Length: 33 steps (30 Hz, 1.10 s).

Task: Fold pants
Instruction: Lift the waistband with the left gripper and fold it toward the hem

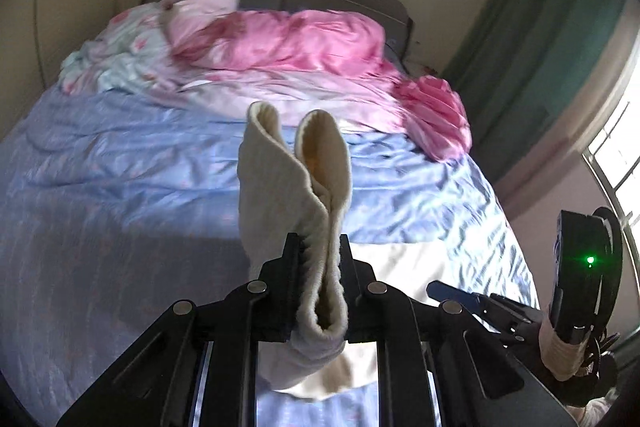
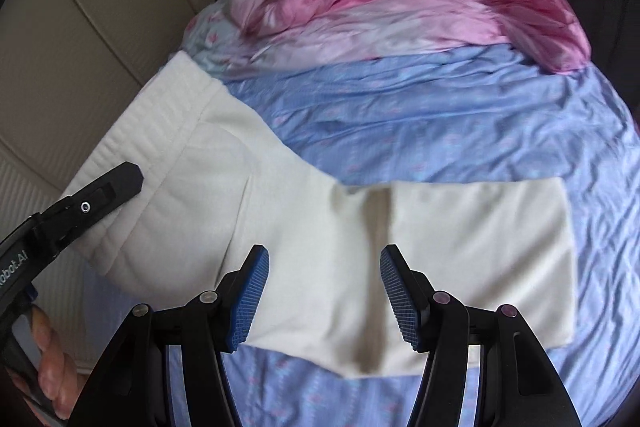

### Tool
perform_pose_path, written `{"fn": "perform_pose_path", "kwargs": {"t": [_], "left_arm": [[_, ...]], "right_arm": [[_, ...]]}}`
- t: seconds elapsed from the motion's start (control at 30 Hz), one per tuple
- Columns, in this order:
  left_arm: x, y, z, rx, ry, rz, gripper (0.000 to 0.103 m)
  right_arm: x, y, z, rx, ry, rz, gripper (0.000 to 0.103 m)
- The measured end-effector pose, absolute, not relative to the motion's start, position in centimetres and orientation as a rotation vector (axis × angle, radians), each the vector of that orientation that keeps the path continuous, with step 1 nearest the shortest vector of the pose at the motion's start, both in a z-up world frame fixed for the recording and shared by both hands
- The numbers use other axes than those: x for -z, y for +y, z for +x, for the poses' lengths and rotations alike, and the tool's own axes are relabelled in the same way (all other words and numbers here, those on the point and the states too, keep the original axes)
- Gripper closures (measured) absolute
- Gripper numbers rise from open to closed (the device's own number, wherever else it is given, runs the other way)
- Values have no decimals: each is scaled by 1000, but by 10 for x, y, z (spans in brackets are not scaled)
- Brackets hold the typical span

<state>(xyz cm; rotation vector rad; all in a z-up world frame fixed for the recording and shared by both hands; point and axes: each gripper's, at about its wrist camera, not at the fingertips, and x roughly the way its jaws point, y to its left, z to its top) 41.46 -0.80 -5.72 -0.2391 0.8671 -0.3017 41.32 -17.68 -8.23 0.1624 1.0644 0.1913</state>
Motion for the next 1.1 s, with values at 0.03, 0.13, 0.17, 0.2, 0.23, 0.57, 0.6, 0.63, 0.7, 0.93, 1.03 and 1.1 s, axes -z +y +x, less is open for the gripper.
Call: {"fn": "perform_pose_path", "kwargs": {"t": [0.03,0.13,0.17,0.2,0.23,0.57,0.6,0.63,0.7,0.93,1.03,1.1], "left_arm": [[54,-23,412,312,869,-229,86],[49,-61,408,325,872,-214,87],[48,-73,407,325,879,-214,87],[48,-87,407,323,886,-214,87],[48,-95,408,320,890,-215,87],[73,-221,409,305,977,-169,87],[81,-235,410,304,992,-169,87],[87,-244,411,303,1004,-167,87],[100,-264,412,302,1029,-159,87],[139,-322,420,293,1109,-131,87],[154,-340,422,277,1137,-106,87],[165,-348,424,266,1157,-89,87]], "right_arm": [[80,-186,411,-186,1059,161,43],[73,-219,403,-173,1051,165,43],[72,-233,401,-170,1049,169,43],[70,-244,399,-166,1048,174,43],[69,-253,398,-165,1048,180,43],[80,-370,386,-148,1081,200,43],[84,-381,387,-141,1091,193,43],[89,-392,388,-135,1100,190,43],[101,-417,391,-122,1125,189,43],[136,-471,396,-116,1190,202,43],[147,-484,399,-118,1214,207,43],[155,-492,400,-117,1230,208,43]]}}
